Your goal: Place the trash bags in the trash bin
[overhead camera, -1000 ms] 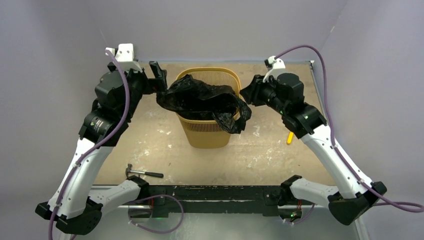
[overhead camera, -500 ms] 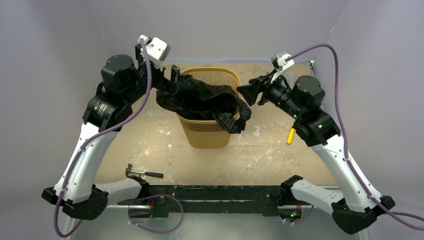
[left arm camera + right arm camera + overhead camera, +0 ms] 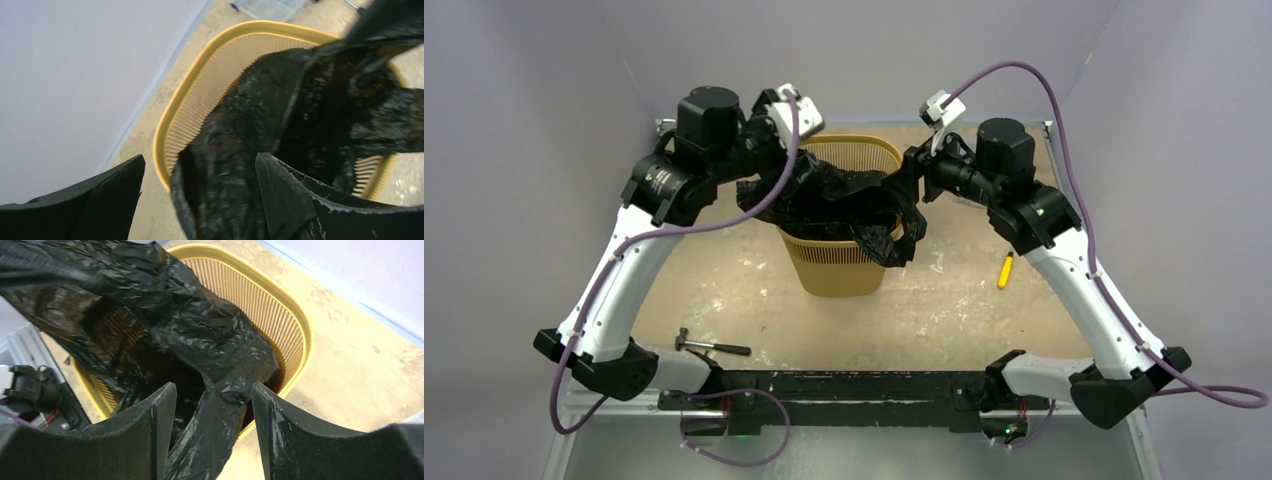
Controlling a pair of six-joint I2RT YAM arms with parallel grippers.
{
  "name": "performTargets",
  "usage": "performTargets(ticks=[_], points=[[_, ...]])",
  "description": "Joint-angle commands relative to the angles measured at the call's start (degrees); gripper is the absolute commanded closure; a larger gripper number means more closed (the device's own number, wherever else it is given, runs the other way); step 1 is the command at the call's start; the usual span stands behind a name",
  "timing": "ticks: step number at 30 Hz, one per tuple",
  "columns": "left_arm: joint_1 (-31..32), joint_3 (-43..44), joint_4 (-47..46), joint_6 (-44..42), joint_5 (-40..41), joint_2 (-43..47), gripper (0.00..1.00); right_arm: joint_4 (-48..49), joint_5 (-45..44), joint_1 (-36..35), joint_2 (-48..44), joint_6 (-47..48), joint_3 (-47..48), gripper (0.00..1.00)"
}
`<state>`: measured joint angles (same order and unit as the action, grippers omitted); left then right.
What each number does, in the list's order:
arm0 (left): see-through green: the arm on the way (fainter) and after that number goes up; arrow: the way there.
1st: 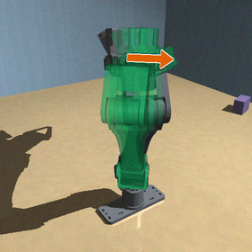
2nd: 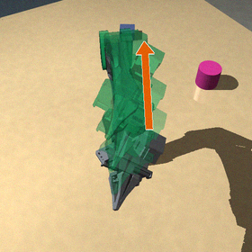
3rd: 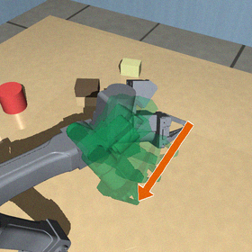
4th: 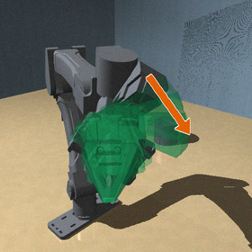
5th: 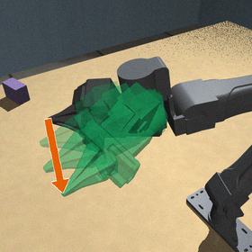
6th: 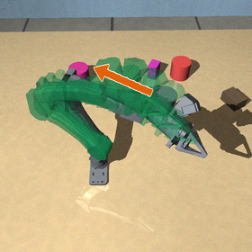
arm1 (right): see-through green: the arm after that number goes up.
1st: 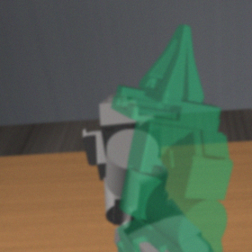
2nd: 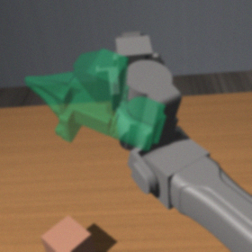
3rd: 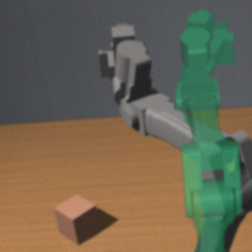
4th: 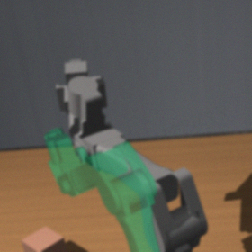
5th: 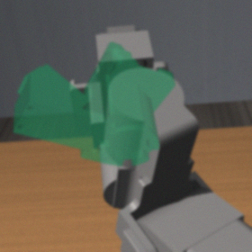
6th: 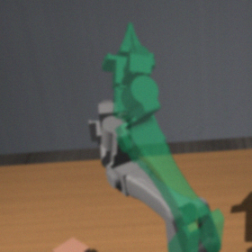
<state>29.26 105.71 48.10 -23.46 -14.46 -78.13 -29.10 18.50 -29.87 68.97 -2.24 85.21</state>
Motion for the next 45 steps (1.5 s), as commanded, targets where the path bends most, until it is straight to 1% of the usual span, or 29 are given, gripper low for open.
performTargets(ticks=[1,2,7,11,15,18,21,25,26,28,30,33,35,38,39,41,45], points=[[7.45,1.94,3.87,-11.41,4.12,-0.23,0.19,-3.79,-2.77,-0.77,1.61,4.41,4.45,0.39],[8.69,1.62,3.76,-12.5,5.79,-0.27,0.19,-3.77,-2.73,-1.0,1.75,4.43,4.65,0.39],[9.41,2.22,5.16,-16.58,4.65,-0.34,0.18,-2.53,-2.14,-1.88,1.85,4.28,4.04,0.38],[9.74,3.76,8.06,-18.36,9.67,-1.37,0.24,-2.74,-3.24,-2.29,2.49,4.53,4.45,0.38],[10.34,3.53,10.19,-20.09,18.02,-2.72,0.28,-4.6,-3.74,-2.83,4.25,5.67,6.22,0.38],[10.45,3.03,11.33,-20.64,17.6,-2.84,0.3,-6.37,-4.46,-4.22,5.88,6.61,7.61,0.39],[10.47,2.11,10.69,-20.57,17.55,-2.82,0.34,-7.38,-6.71,-5.53,7.28,7.25,7.9,0.4],[10.6,0.52,10.63,-20.22,18.87,-2.59,0.44,-9.96,-9.87,-6.42,8.98,8.21,9.39,0.41],[10.63,-0.5,9.8,-20.08,19.56,-2.14,0.48,-10.19,-10.01,-6.43,9.13,8.44,9.44,0.41],[10.65,-3.35,6.91,-19.71,21.59,-0.78,0.6,-9.76,-10.29,-6.59,8.96,8.73,9.04,0.42],[10.69,-5.8,4.39,-18.95,22.6,0.85,0.68,-8.72,-11.08,-6.56,8.69,8.46,8.59,0.44],[10.73,-8.31,0.71,-16.15,22.58,3.38,0.76,-7.79,-11.74,-6.61,8.46,8.22,8.24,0.48],[10.73,-8.97,-1.54,-12.99,21.94,4.5,0.83,-6.7,-13.1,-6.56,8.18,7.04,8.14,0.53],[10.65,-10.15,-5.04,-8.43,21.75,5.74,0.9,-3.81,-12.14,-6.6,6.86,6.05,6.68,0.6],[10.66,-9.8,-5.53,-6.47,21.94,5.71,0.92,-3.1,-11.31,-6.61,6.33,5.84,6.16,0.61],[10.61,-9.09,-6.17,-2.88,23.01,5.45,0.95,-2.57,-10.0,-6.6,5.63,5.51,5.61,0.55],[10.58,-7.68,-6.67,2.15,23.64,5.14,1.0,-3.57,-9.18,-6.55,5.76,5.59,6.12,0.5]])
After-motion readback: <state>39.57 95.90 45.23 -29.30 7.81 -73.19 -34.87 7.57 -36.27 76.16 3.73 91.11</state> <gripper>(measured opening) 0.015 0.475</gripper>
